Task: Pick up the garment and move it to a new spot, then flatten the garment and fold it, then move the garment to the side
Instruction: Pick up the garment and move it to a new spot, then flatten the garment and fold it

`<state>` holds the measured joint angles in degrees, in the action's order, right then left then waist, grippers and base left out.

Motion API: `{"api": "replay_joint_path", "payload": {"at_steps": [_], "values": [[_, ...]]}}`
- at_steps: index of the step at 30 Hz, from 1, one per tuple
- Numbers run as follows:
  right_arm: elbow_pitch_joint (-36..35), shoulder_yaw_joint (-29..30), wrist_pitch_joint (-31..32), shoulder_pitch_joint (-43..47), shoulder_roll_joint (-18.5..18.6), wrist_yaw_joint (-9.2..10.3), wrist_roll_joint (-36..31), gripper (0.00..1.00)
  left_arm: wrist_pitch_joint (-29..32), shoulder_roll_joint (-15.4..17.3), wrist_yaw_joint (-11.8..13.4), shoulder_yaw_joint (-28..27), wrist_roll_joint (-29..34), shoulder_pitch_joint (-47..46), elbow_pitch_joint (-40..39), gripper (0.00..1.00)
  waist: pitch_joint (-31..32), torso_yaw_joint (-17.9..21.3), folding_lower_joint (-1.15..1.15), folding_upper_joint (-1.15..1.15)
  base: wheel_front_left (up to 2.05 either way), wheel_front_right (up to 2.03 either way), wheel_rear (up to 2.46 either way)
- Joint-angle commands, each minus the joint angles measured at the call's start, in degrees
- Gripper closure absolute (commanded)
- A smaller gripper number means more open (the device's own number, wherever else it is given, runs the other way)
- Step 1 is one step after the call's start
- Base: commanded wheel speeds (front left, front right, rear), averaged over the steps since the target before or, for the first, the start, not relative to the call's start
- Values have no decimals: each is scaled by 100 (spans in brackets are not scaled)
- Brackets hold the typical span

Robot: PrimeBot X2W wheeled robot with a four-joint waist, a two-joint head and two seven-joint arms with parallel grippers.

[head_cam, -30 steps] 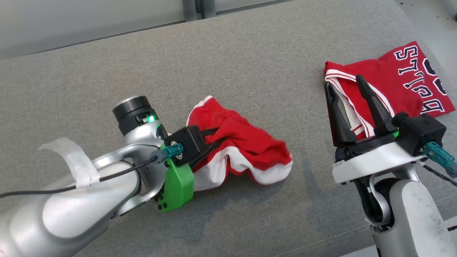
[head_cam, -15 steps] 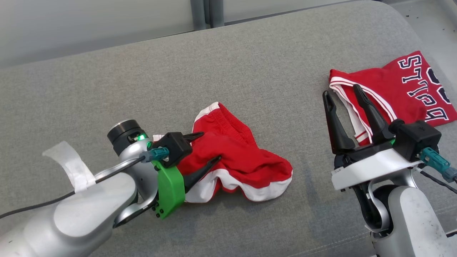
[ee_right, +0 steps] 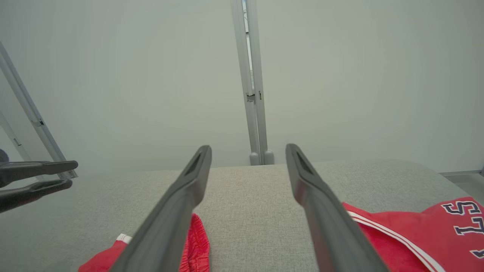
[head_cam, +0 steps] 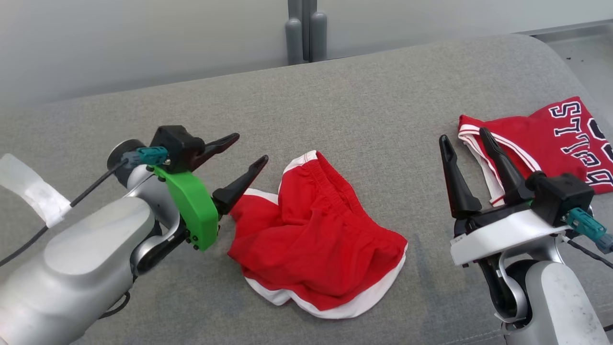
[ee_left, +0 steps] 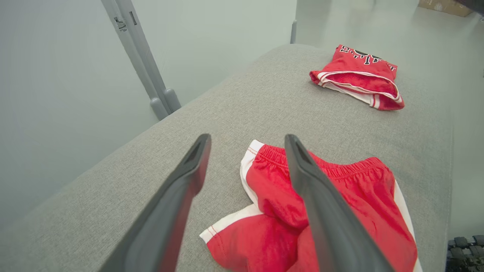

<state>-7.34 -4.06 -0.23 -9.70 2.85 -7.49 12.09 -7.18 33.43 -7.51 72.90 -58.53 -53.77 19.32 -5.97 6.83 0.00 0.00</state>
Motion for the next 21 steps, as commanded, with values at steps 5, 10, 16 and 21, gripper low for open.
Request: {"api": "replay_joint_path", "payload": {"at_steps": [5,10,16,21], "values": [[-35,55,16,141,10,0,38,0,-112,-132,13,-40,-389,203,349,0,114,-188,0,0,0,0,0],[-98,106,41,184,10,0,19,0,-304,-415,99,-64,-522,475,639,0,59,-272,0,0,0,0,0],[-150,154,85,217,11,0,14,0,-585,-1064,473,-161,-604,783,1096,0,-42,-340,0,0,0,0,0],[-186,138,139,174,10,0,-27,0,-649,-1530,610,-222,-670,837,1535,0,-121,-309,0,0,0,0,0]]}}
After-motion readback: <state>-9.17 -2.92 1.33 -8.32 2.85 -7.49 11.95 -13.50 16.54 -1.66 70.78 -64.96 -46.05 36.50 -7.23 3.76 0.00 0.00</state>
